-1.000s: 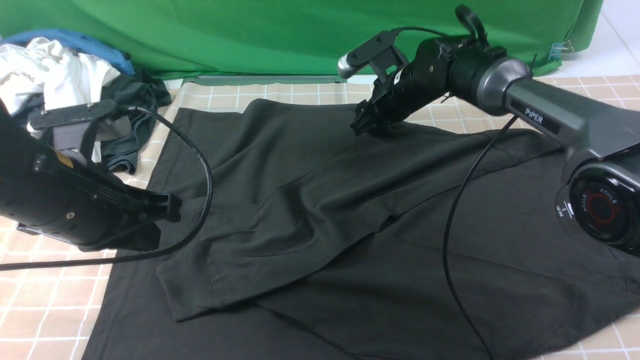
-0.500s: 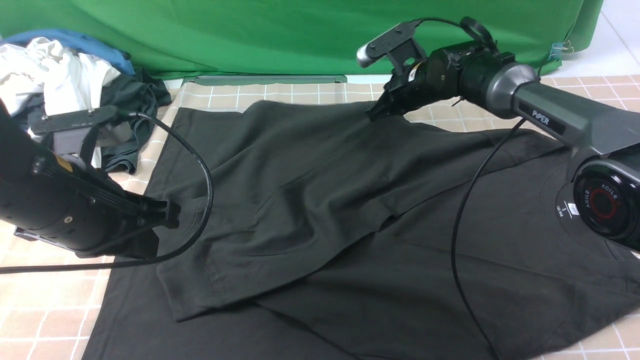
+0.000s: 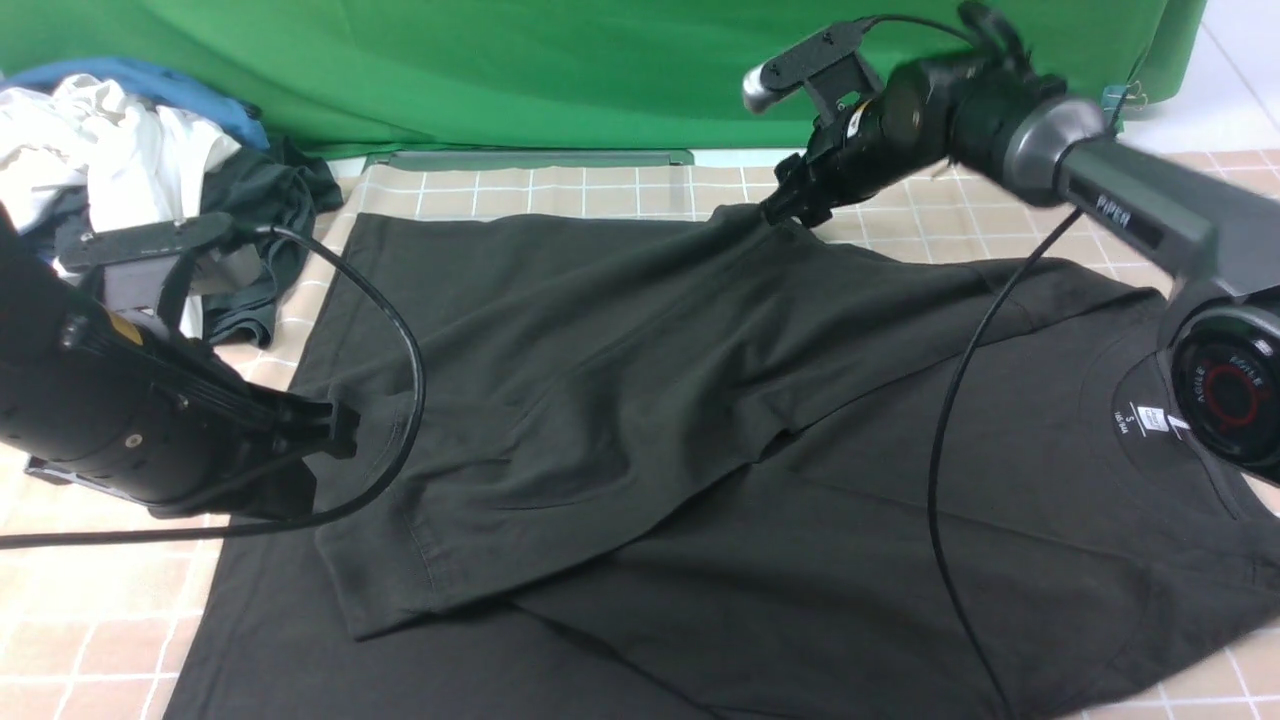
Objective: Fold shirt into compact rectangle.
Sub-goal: 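Grasp the near edge of the shirt at its hem and shoulder corners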
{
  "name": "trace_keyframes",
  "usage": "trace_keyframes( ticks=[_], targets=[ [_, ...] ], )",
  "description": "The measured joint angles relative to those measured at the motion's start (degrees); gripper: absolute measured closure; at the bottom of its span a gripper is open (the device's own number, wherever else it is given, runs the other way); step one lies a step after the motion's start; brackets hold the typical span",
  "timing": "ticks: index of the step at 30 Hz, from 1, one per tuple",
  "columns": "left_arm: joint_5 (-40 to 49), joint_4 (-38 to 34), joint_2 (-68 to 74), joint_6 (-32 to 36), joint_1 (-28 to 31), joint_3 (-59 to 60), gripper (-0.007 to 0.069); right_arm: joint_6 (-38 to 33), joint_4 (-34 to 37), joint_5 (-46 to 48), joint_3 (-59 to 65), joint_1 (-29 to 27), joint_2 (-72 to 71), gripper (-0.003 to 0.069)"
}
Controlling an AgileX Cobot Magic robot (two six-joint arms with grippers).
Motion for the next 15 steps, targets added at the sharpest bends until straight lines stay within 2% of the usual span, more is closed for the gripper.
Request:
trace_keyframes(
  ticks=[2,6,7,10,15],
  targets=[
    [2.90,0.72,-1.38,-0.45,0.00,0.00,0.0606,0.06,0.00,10.91,-2.06,-0.06,-3.19,0.0283],
    [9.75,6.06,-5.28,-5.33,0.00,1.58,0.0606,0.01,1.75,22.94,-3.25,-0.38,-10.33,0.0561],
    [11.89,7.82,-6.52,-7.57,0.00,2.59,0.0606,0.01,3.12,24.38,-2.83,-0.51,-13.01,0.0594],
    [15.61,11.95,-10.51,-10.64,0.00,7.12,0.0606,0.01,7.33,25.49,1.57,-0.68,-19.89,0.0622],
    [13.52,14.48,-15.75,-11.62,0.00,15.85,0.0606,-1.03,13.10,26.18,15.38,-0.68,-30.88,0.0622]
  ],
)
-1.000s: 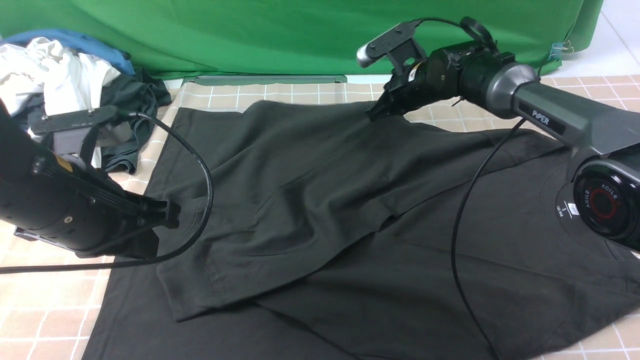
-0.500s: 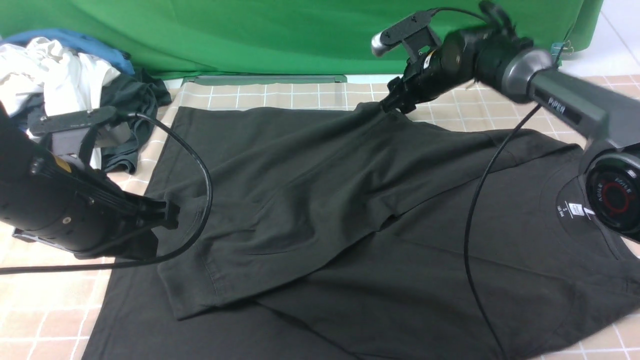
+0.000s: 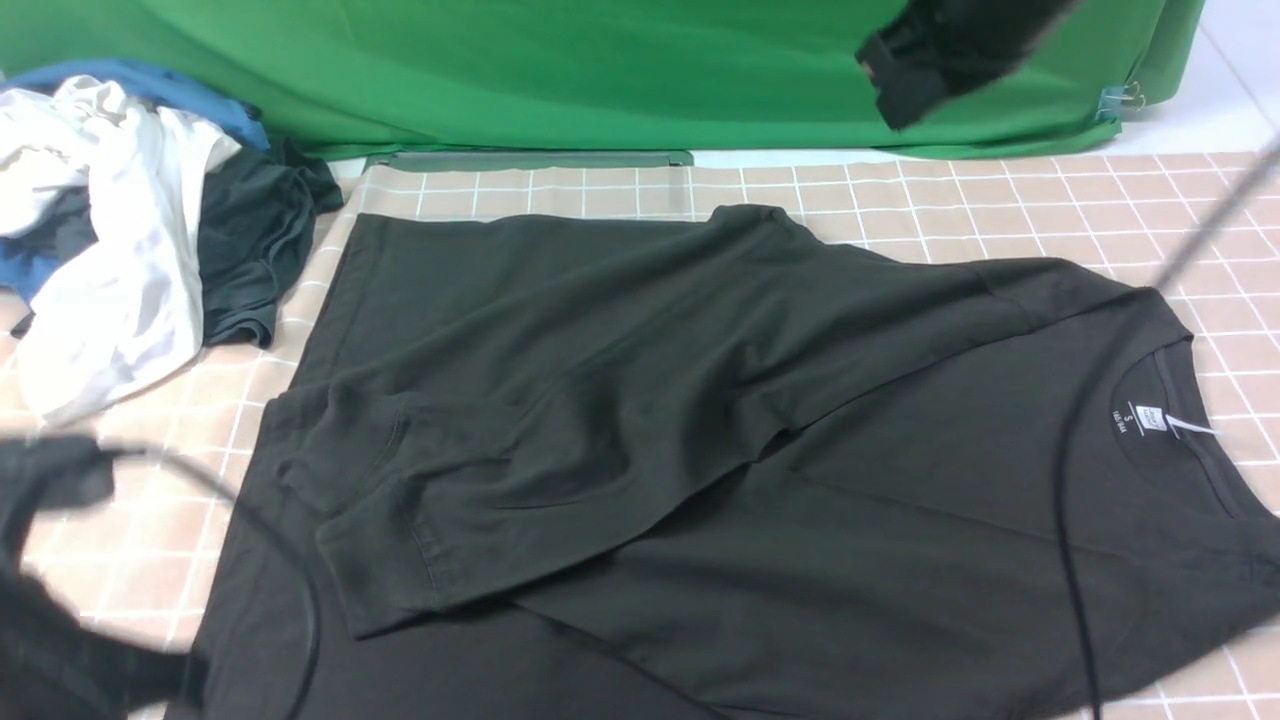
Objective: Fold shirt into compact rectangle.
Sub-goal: 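Grasp the near edge of the shirt at its hem and shoulder corners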
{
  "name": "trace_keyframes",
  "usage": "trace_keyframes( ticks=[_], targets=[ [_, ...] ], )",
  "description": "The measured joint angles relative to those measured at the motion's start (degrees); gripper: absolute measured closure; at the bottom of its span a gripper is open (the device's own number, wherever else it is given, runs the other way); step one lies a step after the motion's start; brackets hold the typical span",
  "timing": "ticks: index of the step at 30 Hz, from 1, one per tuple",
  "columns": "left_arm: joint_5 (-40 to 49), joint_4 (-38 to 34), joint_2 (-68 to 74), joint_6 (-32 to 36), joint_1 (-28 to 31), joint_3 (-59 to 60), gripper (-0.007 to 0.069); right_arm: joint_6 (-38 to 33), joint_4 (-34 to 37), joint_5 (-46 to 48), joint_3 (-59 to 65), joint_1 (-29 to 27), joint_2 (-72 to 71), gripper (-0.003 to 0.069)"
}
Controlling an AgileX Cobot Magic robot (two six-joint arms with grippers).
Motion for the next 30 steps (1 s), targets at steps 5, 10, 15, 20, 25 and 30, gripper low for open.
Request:
trace_keyframes(
  ticks=[5,10,15,20,25,30],
  targets=[
    [-1.22,1.79,-0.67,-2.76,0.30,3.55,0.0606,-1.53,1.78,-0.21,16.08,0.13,-12.08,0.0622],
    [-4.45,-2.10,2.59,0.97,5.16,3.49,0.0606,-3.96,2.05,-3.42,29.57,1.30,-23.06,0.0622],
    [-7.26,-3.84,10.06,7.58,13.44,3.49,0.0604,-4.22,2.58,-7.83,37.60,1.75,-30.90,0.0622],
    [-12.69,-8.30,11.90,13.59,15.20,3.49,0.0546,-5.32,2.64,-8.68,40.76,1.75,-35.03,0.0622],
    [-16.22,-7.56,12.06,16.44,15.31,4.06,0.0361,-5.37,3.14,-8.86,40.97,1.75,-35.67,0.0622],
    [-18.43,-9.82,12.18,22.39,15.02,5.32,0.0163,-5.39,3.27,-9.30,40.97,1.75,-35.67,0.0622]
  ],
)
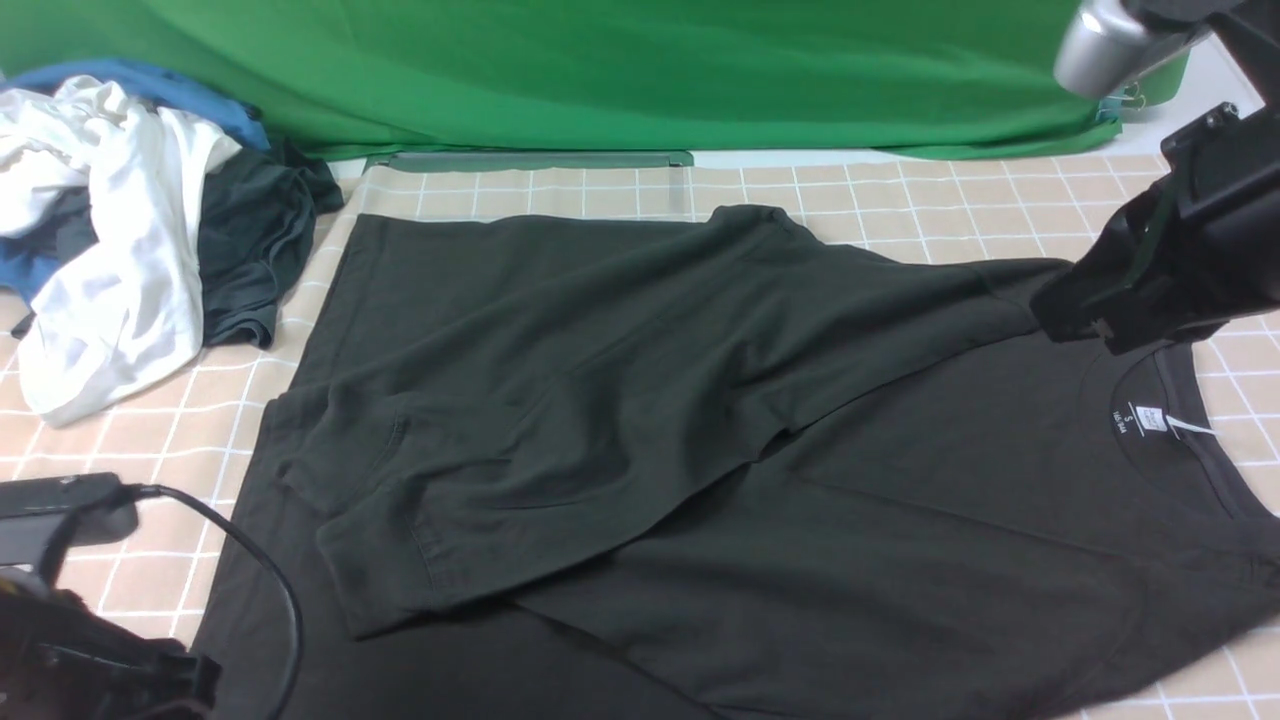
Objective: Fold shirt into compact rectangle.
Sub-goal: 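Grasp the near edge of the shirt at its hem and shoulder corners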
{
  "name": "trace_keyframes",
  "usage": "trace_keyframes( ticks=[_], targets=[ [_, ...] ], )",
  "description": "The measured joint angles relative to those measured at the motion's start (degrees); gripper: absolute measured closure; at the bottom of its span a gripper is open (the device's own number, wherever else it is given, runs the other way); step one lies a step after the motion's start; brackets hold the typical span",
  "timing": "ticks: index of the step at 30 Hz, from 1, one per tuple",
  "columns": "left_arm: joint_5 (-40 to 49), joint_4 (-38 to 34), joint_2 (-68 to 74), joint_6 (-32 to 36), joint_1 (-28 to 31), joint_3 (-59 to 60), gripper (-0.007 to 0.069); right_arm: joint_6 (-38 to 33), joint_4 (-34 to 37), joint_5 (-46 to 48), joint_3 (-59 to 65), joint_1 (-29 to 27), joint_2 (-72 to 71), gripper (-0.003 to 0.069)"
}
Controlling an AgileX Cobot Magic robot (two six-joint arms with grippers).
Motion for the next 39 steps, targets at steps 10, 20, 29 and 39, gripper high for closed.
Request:
trace_keyframes(
  ticks=[10,20,29,39],
  targets=[
    [-0.64,0.46,8.28,0.34,-3.03,0.00,0.0101,0.00,0.05,-2.27,0.00,0.00,0.00,0.0622],
    [-0.25,2.66,11.97,-1.15,-3.07,-0.17,0.0212,-1.34,0.19,-2.70,0.00,0.00,0.00,0.0622],
    [8.51,0.06,11.22,-1.10,-3.07,-3.58,0.0594,-1.56,-4.21,-2.87,0.00,0.00,0.00,0.0623],
    [13.41,4.22,-5.66,-8.89,-3.07,-5.27,0.0605,-1.63,-4.33,5.23,3.07,0.96,1.31,0.0560]
  ],
)
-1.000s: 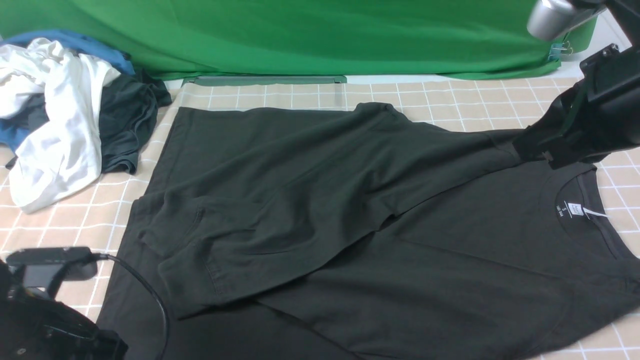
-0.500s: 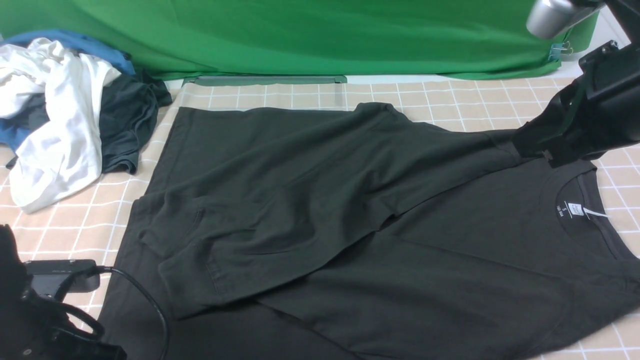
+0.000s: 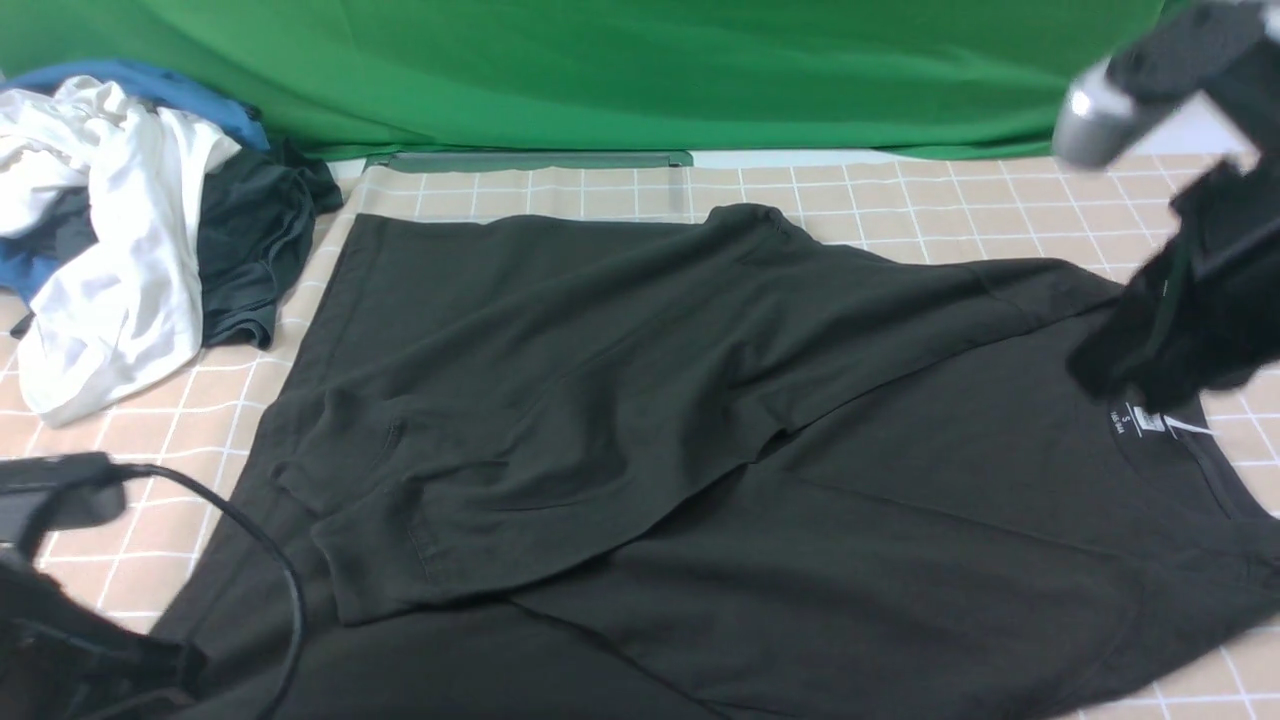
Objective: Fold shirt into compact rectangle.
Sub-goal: 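Grasp the near edge of the shirt at its hem and shoulder corners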
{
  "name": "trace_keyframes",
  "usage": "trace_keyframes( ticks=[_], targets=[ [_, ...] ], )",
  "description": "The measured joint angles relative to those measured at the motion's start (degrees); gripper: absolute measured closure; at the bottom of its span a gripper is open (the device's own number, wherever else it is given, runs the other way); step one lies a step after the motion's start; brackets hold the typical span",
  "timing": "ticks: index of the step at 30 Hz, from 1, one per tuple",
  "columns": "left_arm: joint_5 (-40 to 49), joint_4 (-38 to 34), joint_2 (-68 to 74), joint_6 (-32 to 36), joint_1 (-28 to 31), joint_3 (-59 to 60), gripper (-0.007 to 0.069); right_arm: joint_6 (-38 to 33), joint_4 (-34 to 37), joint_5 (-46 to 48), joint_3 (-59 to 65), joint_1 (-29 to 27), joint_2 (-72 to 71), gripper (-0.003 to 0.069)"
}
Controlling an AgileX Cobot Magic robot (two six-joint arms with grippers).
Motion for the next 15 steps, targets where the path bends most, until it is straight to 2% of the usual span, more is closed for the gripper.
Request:
trace_keyframes(
  ticks=[1,3,4,6,10,13,15],
  targets=[
    [0.71,1.16,-1.40,-1.01,0.00,0.00,0.0605,-0.43,-0.11,-0.51,3.08,0.89,0.10,0.0508],
    [0.97,1.80,-2.32,-1.73,0.00,0.00,0.0605,-0.86,-0.10,-1.28,4.93,1.68,0.16,0.0461],
    [1.26,2.27,-3.10,-2.43,0.00,0.00,0.0605,-1.19,-0.10,-2.99,7.95,3.32,0.15,0.0401],
    [1.32,2.34,-3.70,-2.64,0.00,0.00,0.0605,-1.76,-0.10,-8.19,13.99,6.22,0.15,0.0291],
    [1.40,2.46,-3.78,-2.76,0.00,0.00,0.0605,-3.88,-0.10,-18.55,23.95,13.30,0.54,0.0144],
    [0.93,2.46,-3.78,-2.76,0.00,0.00,0.0605,-4.42,-0.10,-25.55,28.79,18.68,1.70,0.0091],
    [0.46,2.21,-3.78,-2.76,0.00,0.00,0.0605,-4.42,-0.05,-29.71,30.10,22.32,3.17,0.0081]
  ],
)
